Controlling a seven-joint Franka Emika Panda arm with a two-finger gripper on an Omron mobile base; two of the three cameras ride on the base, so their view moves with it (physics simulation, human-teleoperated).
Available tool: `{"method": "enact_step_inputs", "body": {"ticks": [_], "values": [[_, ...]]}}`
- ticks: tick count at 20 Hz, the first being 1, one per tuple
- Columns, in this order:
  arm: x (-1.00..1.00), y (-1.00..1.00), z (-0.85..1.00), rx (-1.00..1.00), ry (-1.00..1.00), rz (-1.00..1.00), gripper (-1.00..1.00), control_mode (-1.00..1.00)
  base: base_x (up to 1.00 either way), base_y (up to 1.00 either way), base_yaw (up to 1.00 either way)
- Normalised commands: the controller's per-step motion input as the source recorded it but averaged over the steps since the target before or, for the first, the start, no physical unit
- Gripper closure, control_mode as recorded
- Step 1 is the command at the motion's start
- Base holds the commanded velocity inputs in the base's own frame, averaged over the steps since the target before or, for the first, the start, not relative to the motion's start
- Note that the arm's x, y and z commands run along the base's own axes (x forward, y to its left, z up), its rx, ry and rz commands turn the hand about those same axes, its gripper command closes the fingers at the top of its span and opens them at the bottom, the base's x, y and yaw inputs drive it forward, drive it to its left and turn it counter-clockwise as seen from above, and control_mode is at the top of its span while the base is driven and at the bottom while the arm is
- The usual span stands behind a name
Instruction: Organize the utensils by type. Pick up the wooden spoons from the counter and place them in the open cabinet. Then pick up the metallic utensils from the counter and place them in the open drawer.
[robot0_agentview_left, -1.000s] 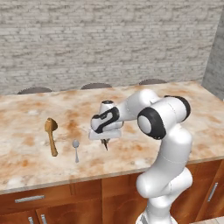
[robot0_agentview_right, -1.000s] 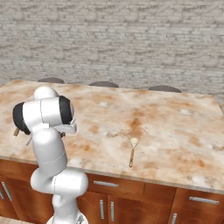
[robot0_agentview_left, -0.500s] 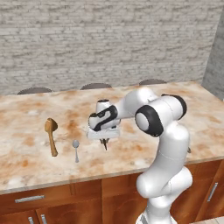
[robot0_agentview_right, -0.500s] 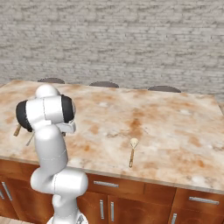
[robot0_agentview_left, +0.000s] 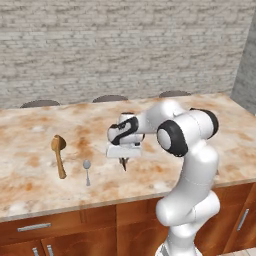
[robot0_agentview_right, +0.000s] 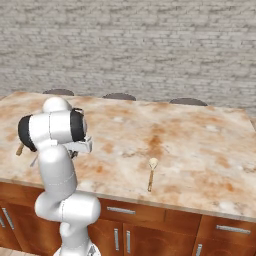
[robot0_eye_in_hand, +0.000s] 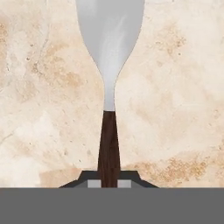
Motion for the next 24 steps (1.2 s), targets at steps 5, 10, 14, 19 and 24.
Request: {"method": "enact_step_inputs", "body": {"ticks": [5,10,14,19,24], "values": [[-0.15,-0.03,0.53,0.01,-0.17,0.01,1.00,-1.00,0.00,0.00,0.00],[-0.06,-0.03,0.97,0.00,-0.03,0.00,1.00,-1.00,0.00,0.00,0.00],[-0.15,-0.13,0.97,-0.02,0.00,0.00,1.00,-1.00,0.00,0.00,0.00],[-0.22,-0.02,0.88,-0.12,0.00,0.00,1.00,-1.00,0.00,0.00,0.00],[-0.20,-0.18,0.98,-0.04,0.00,0.00,1.00,-1.00,0.00,0.00,0.00]]}}
